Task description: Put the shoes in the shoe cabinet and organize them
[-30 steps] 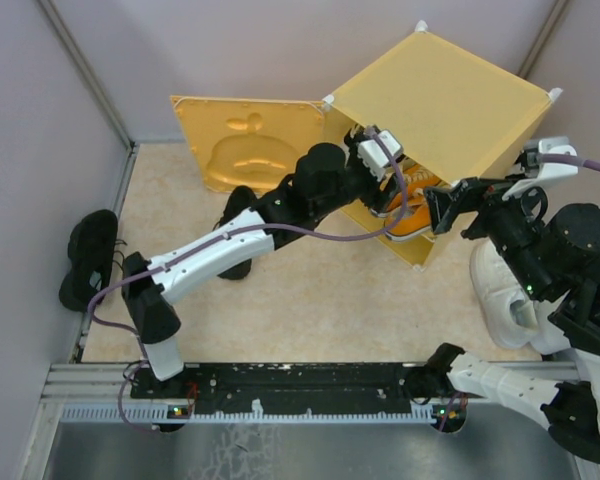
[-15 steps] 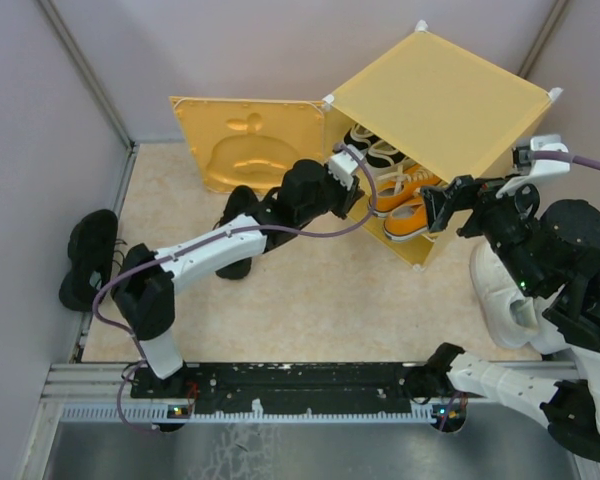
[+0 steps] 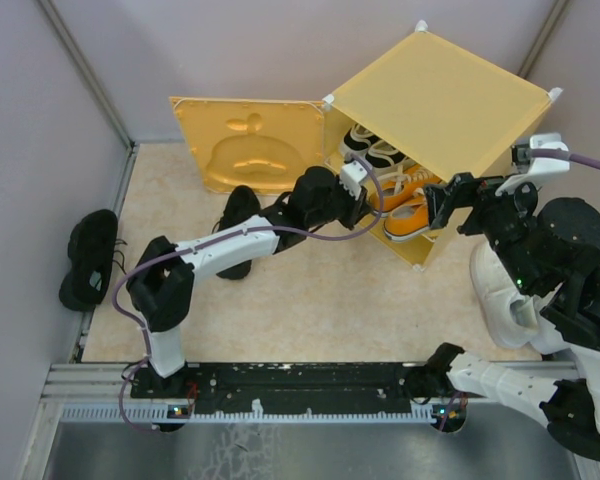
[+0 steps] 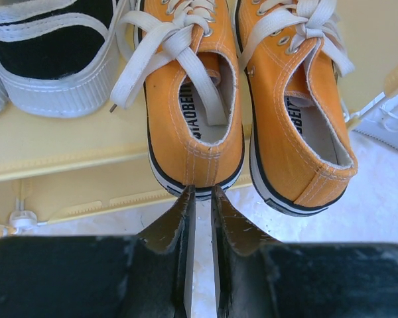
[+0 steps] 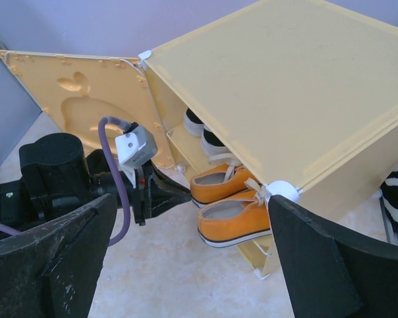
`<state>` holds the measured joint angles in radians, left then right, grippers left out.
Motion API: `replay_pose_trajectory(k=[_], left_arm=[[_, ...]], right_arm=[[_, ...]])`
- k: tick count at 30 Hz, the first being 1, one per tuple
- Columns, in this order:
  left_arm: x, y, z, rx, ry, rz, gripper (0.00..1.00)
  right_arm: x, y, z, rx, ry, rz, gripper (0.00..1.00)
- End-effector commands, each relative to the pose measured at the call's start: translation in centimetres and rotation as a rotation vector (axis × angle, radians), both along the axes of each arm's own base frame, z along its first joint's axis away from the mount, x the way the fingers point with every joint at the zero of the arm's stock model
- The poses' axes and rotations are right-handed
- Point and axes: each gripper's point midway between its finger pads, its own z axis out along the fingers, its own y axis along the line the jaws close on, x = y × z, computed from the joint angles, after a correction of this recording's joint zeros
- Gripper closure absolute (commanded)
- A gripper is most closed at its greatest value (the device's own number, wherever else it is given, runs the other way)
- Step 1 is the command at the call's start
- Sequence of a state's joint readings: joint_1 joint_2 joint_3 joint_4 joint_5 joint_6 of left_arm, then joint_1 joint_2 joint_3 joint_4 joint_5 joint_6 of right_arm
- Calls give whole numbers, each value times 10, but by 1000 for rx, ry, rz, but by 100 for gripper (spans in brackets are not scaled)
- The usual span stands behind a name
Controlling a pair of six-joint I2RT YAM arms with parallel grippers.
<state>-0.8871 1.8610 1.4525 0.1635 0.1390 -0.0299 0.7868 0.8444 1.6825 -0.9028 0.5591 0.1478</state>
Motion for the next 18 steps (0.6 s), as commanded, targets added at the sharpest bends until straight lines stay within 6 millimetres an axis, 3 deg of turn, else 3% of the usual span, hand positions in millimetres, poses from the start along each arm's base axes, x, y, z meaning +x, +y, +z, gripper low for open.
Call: replay_pose_trajectory(k=[1, 10, 13, 18], left_arm=[[0, 0, -1, -9, 6, -11, 81], [10, -13, -22, 1, 41, -23, 82], [17, -21, -14, -26, 31, -20, 82], [32, -30, 18, -87, -11, -4, 82]], right_arm=[[3, -6, 10, 3, -40, -36, 3], [6, -6, 5, -10, -34, -47, 3], [6, -8, 5, -13, -33, -54, 3], [5, -10, 7, -10, -39, -62, 3]])
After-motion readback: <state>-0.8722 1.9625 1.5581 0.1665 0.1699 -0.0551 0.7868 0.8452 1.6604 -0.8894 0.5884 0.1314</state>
